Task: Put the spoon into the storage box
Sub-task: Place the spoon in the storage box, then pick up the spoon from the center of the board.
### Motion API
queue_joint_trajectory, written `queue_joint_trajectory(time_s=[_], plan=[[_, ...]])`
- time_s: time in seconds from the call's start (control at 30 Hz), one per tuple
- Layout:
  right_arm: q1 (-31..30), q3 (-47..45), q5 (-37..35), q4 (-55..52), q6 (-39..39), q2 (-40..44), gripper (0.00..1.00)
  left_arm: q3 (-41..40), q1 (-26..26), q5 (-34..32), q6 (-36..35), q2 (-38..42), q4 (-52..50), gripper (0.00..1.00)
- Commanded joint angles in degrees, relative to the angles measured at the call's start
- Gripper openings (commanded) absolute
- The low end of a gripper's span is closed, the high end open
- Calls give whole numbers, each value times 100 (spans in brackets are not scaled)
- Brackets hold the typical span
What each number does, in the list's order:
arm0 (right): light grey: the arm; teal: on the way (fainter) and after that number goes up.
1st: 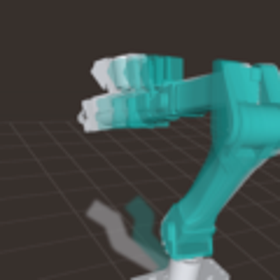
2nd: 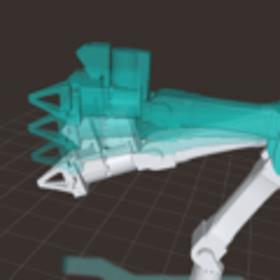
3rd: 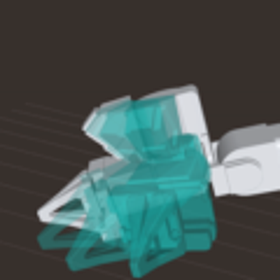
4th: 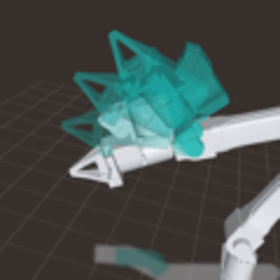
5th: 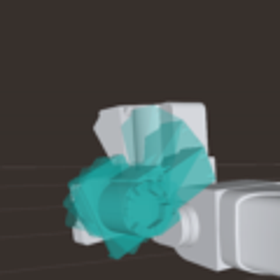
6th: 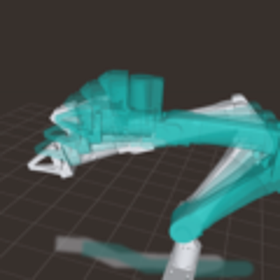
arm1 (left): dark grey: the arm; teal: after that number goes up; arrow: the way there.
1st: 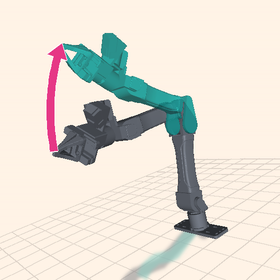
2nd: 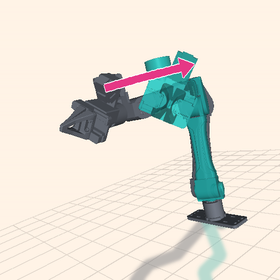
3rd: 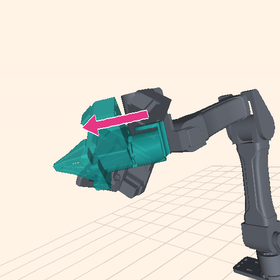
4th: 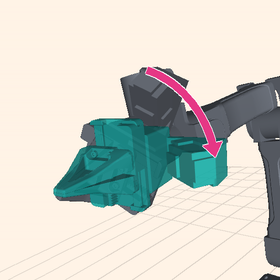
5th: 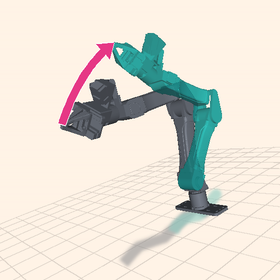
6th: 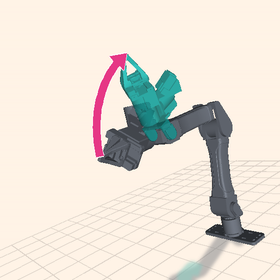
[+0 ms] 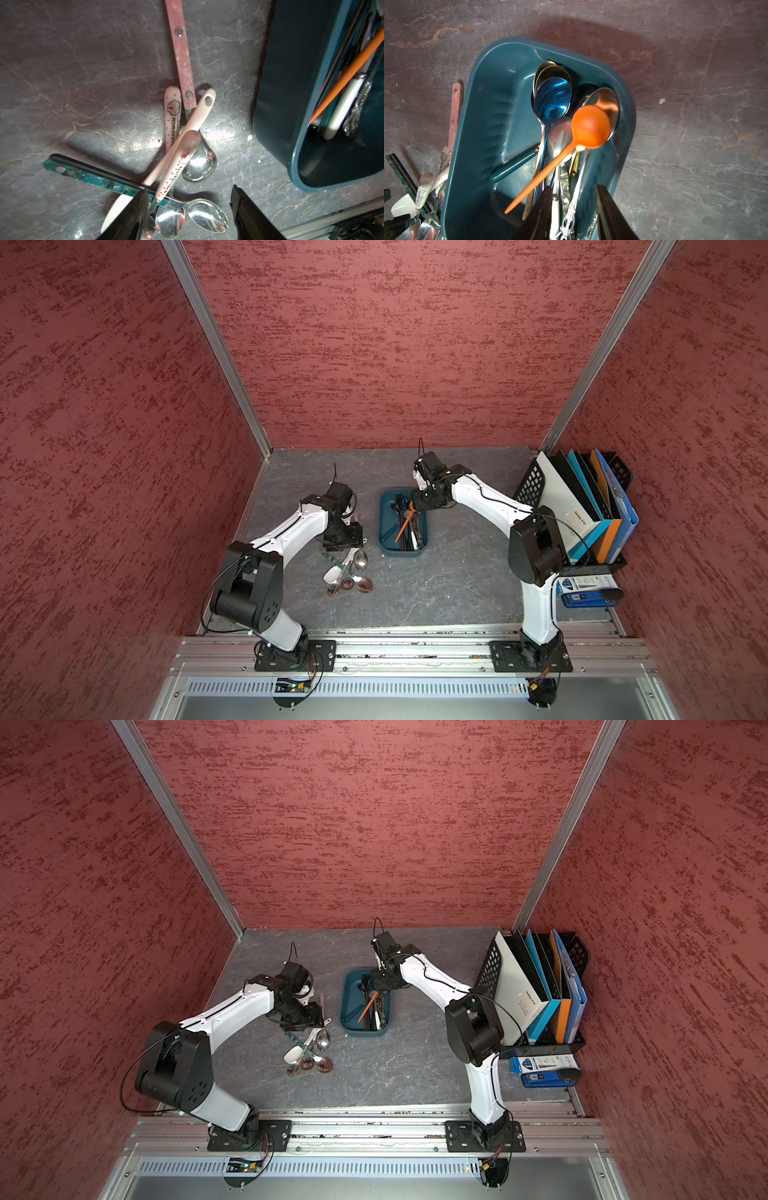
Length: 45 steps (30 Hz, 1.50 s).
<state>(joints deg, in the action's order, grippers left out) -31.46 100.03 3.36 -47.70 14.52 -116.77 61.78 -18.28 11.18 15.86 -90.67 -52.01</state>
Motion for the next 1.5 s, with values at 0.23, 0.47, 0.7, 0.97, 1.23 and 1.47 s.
queue_joint_trajectory(time_s=[0.23,0.47,0.7,0.97,1.23,1.47], plan=[[17,-176,-237,188,-50,281,38,148,-44,-276,-69,-542,-47,58],[17,-186,-197,185,-33,251,37,229,-33,-189,-157,-713,50,49],[17,-176,-162,166,-37,217,37,250,-17,-132,-197,-809,58,38],[17,-177,-57,183,-45,146,37,212,-26,-94,-206,-829,42,28],[17,-194,-26,213,-51,159,37,267,-22,-69,-245,-727,-89,14],[17,-160,255,244,-239,216,37,509,-4,100,-329,-283,-536,6]])
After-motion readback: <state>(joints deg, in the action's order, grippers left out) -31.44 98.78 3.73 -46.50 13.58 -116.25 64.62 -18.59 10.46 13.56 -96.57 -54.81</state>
